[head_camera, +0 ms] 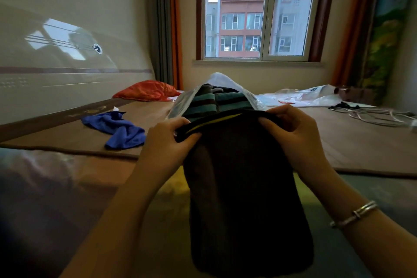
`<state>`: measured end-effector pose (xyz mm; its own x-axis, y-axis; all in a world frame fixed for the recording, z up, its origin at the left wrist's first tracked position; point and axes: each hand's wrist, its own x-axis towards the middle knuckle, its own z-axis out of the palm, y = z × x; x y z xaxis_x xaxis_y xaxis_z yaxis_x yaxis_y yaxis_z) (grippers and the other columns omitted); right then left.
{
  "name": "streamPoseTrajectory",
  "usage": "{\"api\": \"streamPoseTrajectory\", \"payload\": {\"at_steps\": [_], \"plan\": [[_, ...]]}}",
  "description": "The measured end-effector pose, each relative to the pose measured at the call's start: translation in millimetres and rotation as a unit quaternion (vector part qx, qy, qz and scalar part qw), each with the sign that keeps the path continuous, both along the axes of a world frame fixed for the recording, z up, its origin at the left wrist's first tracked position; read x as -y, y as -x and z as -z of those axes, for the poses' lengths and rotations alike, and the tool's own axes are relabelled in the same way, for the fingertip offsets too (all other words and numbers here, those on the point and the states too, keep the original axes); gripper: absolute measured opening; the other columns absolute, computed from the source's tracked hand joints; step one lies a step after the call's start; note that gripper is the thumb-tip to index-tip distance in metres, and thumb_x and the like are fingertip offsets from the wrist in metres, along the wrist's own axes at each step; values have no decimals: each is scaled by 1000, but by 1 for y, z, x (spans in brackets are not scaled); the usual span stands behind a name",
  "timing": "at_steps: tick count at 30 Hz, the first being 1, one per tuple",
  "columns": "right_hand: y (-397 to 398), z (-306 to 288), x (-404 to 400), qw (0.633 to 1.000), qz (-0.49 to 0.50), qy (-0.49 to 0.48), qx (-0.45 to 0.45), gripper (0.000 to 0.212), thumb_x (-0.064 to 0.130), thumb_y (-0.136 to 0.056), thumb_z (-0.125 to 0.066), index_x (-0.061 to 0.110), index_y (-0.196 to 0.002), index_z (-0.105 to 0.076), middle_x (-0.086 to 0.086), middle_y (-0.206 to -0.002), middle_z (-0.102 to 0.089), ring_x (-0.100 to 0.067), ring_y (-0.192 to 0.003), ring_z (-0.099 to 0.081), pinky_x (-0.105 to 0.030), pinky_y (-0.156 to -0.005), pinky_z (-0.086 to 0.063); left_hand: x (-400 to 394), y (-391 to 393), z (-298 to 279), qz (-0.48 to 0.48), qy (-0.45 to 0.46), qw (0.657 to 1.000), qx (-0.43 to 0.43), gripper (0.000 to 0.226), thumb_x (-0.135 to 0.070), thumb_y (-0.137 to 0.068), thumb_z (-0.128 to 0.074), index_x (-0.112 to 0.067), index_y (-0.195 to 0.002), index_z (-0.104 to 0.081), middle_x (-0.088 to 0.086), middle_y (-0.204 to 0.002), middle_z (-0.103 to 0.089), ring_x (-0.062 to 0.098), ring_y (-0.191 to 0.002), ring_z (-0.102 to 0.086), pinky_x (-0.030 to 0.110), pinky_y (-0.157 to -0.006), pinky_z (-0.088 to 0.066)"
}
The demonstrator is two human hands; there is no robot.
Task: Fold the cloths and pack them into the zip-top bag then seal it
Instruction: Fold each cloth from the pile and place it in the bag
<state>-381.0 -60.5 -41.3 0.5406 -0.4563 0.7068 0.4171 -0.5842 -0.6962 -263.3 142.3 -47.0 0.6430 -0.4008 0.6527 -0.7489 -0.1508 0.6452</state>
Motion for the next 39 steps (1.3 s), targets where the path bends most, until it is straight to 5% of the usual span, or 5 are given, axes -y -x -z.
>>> {"api": "streamPoseTrajectory", "payload": {"at_steps": [6, 9, 12, 20, 39], "plan": [[0, 5, 6, 998, -13, -52, -36, 5, 18, -86, -66, 19, -90, -69, -2, -87, -71, -11, -85, -68, -19, -72, -55, 0, -8, 1, 7, -73, 997, -13, 5, -32, -81, -72, -28, -82, -68, -5, -76, -67, 14, -76, -66, 47, -73, -57], [-5, 14, 12, 993, -12, -92, -69, 6, 18, -87, -66, 14, -90, -69, -9, -87, -71, -21, -87, -69, -26, -74, -56, -4, -18, 5, -46, -186, 981, 29, 39, -56, -69, -64, -22, -86, -72, -3, -82, -66, 15, -81, -62, 45, -77, -52], [-10, 22, 18, 989, -15, -116, -93, 8, 17, -87, -66, 11, -91, -68, -15, -92, -70, -28, -92, -67, -38, -83, -55, -4, -25, 10, 2, -205, 978, -48, 21, -34, -84, -70, -14, -92, -70, 3, -88, -68, 13, -81, -64, 35, -77, -53], [-18, 24, 26, 984, -18, -154, -91, 11, 22, -92, -59, 13, -98, -64, -10, -97, -68, -23, -96, -65, -30, -79, -55, -6, -21, 5, 128, -5, 960, -249, 18, -20, -90, -62, -12, -105, -61, 9, -100, -70, 13, -82, -71, 19, -59, -55], [-22, 19, 14, 992, -21, -122, -40, 14, 23, -90, -62, 17, -103, -60, -8, -104, -66, -21, -100, -64, -37, -87, -55, -3, -25, 9, 33, 115, 978, -169, 6, -27, -94, -55, -32, -95, -57, -10, -86, -63, 3, -79, -63, 14, -56, -51]]}}
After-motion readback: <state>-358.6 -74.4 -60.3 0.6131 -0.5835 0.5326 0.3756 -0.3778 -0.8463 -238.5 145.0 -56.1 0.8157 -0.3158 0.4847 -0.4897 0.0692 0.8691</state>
